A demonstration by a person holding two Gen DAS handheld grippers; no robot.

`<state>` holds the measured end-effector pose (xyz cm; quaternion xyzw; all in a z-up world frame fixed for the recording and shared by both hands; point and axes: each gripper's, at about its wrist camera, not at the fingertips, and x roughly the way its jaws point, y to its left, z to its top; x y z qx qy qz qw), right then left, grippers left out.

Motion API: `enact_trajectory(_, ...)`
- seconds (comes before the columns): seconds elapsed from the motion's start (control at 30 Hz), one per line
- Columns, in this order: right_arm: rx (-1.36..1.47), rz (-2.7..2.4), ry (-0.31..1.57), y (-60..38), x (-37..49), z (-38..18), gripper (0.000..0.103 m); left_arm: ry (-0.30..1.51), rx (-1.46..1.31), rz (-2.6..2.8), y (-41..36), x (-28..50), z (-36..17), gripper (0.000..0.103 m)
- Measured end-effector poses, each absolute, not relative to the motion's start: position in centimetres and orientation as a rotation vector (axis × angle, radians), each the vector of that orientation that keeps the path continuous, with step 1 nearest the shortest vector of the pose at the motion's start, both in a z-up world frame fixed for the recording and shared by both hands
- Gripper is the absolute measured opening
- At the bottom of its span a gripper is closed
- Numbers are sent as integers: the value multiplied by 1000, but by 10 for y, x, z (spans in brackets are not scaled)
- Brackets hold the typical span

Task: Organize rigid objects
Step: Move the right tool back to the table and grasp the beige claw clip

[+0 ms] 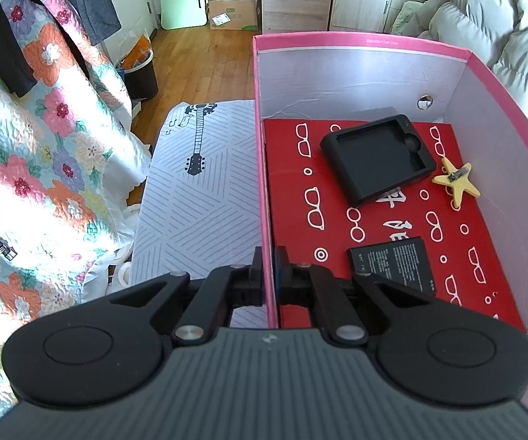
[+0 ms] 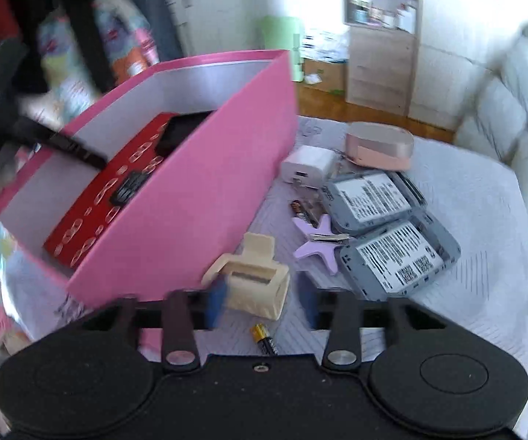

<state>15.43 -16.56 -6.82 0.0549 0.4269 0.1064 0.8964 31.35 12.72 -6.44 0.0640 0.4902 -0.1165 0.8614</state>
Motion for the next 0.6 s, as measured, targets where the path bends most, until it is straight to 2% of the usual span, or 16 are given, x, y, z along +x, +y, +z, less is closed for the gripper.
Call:
enact_trajectory(0.3, 301, 254, 905, -171, 159, -82, 58, 1029, 139, -251, 126, 313, -64, 3)
enact_trajectory(0.53, 349, 239, 925, -179, 161, -90, 74, 1030, 139, -251, 127, 312, -64, 4)
enact_trajectory(0.6, 324, 250, 914, -177, 157, -89, 73, 1031, 136, -252, 126, 312, -64, 4)
